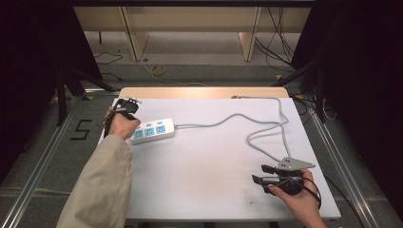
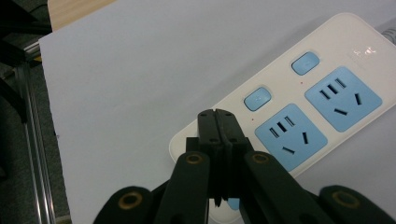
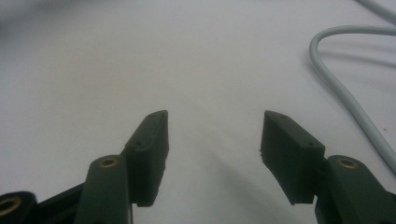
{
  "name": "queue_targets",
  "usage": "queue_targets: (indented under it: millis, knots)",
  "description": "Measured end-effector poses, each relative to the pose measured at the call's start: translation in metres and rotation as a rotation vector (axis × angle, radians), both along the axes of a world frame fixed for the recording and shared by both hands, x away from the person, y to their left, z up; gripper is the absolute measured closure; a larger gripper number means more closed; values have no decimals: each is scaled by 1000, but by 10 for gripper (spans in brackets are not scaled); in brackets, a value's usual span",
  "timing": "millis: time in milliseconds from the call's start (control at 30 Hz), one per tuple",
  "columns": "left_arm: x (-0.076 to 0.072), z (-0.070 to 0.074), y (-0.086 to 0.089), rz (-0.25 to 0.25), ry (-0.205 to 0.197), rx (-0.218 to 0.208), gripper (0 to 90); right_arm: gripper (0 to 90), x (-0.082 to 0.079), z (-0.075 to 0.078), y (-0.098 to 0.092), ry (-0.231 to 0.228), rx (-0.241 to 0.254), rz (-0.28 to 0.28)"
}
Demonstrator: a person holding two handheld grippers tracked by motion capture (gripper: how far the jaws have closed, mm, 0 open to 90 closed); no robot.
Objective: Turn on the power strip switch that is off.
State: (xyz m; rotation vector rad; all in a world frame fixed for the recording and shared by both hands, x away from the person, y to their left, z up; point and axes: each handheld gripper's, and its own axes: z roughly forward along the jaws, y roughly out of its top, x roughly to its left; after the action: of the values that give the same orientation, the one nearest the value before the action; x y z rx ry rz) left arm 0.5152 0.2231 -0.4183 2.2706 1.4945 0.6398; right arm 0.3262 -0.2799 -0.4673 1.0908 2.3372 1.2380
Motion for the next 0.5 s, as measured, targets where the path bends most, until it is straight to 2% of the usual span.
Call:
queue_targets:
  millis: [500]
  knots:
    - [3,-3,1,-1,2,7,898,428,0,0,0,-3,-1,2]
